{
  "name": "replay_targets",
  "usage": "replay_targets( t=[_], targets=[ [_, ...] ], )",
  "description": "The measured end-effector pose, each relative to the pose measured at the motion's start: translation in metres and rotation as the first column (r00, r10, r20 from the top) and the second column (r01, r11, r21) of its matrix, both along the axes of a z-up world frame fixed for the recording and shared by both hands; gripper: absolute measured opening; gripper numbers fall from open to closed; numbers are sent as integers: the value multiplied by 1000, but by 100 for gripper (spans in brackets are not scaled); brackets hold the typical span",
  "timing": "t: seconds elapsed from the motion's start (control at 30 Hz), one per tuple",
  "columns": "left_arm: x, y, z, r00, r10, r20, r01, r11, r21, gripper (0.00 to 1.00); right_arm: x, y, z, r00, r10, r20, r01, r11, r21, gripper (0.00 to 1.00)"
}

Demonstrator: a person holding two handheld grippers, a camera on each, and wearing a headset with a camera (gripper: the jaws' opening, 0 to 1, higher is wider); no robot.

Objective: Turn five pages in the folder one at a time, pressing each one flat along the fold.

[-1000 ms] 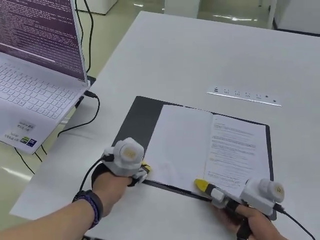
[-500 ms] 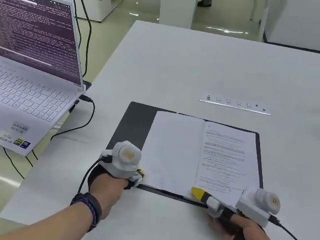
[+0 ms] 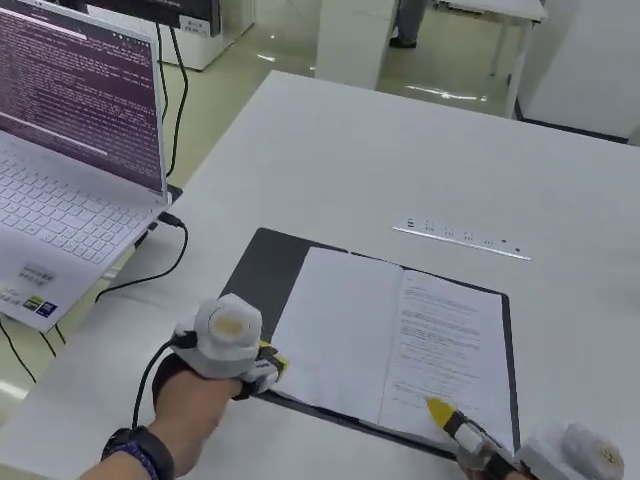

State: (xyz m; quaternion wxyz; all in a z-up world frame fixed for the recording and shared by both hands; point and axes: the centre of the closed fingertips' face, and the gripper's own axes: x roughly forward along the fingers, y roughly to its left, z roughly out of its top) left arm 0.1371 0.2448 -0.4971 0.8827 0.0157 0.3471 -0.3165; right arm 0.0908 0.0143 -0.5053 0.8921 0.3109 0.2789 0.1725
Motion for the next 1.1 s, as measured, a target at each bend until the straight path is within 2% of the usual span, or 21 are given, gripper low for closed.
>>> replay_targets(
  t=[0.23, 0.53, 0.83, 0.93, 1.1],
  targets=[
    [-3, 5, 31, 998, -2, 56, 3, 1000, -27, 22, -10, -27, 17, 999, -17, 36, 20, 996, -85, 27],
    [-9, 11, 64, 992, -18, 125, 21, 999, -26, 33, -26, -33, 26, 998, 20, 64, -9, 985, -170, 40],
    [-19, 30, 78, 990, -15, 141, 16, 1000, -2, 45, -40, -31, 34, 995, 60, 78, -41, 973, -227, 49],
    [-22, 37, 80, 990, -3, 140, 3, 1000, 2, 50, -44, -33, 36, 994, 72, 80, -50, 969, -244, 52],
    [-27, 46, 79, 991, 6, 133, -9, 1000, 23, 57, -51, -41, 44, 994, 58, 96, -33, 969, -244, 55]
  ],
)
